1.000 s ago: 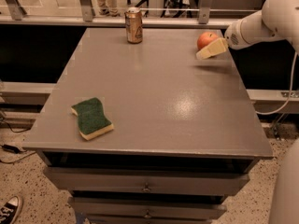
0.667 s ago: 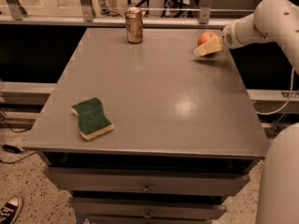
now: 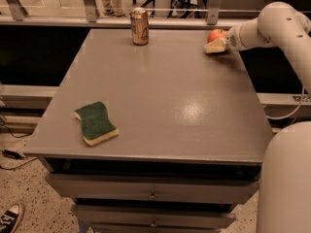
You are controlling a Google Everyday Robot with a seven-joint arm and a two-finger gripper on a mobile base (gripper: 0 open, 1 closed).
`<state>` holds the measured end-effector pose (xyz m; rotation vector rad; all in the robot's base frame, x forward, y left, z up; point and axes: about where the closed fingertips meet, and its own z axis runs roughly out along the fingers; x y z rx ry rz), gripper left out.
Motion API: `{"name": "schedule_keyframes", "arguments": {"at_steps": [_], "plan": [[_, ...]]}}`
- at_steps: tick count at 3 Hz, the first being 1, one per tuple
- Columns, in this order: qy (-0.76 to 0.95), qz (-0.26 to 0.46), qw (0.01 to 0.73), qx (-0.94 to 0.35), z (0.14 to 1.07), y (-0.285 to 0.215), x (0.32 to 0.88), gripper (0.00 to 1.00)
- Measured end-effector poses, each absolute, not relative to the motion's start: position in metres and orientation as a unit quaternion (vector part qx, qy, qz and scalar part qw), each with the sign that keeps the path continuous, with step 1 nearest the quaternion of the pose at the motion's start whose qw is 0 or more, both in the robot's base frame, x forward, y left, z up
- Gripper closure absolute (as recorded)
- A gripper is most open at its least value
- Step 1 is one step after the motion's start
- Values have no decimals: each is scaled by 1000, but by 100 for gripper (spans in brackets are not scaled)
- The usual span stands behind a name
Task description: Pick apple
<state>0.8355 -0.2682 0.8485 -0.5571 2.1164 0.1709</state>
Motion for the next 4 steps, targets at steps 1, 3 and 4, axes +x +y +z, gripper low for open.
{"name": "schedule_keyframes", "arguments": {"at_steps": [1, 3, 4], "plan": [[855, 81, 466, -214, 855, -270, 832, 69], [822, 126, 496, -249, 909, -245, 802, 100], [810, 159, 480, -298, 941, -189, 765, 100]]}}
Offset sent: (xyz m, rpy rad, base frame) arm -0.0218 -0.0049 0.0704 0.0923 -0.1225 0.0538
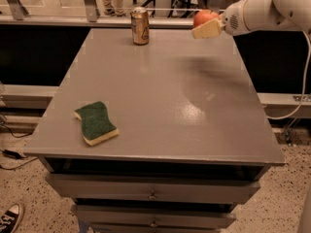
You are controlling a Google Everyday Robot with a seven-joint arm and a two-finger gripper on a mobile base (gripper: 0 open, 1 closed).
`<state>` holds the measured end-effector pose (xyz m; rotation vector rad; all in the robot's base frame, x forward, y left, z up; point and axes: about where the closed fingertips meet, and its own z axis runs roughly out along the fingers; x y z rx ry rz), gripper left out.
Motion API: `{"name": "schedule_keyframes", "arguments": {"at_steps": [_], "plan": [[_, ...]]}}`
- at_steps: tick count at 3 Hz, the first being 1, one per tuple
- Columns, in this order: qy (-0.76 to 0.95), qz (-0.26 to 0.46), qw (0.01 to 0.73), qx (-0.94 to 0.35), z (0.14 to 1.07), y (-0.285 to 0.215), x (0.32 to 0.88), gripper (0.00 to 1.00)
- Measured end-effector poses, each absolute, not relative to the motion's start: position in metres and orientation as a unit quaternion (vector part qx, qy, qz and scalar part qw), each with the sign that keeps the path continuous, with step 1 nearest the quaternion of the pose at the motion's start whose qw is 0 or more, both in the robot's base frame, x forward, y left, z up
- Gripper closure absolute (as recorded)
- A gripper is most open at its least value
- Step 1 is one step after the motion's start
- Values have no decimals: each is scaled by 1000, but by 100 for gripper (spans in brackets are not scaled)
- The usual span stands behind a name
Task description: Pick apple
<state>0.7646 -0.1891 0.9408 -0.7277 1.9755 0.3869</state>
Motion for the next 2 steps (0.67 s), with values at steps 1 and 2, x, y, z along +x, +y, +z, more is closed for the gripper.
{"name": "schedule_keyframes", "arguments": {"at_steps": [1, 2], "plan": [[810, 176, 453, -327, 953, -152, 734, 100], [810, 178, 449, -332, 956, -148, 729, 100]]}}
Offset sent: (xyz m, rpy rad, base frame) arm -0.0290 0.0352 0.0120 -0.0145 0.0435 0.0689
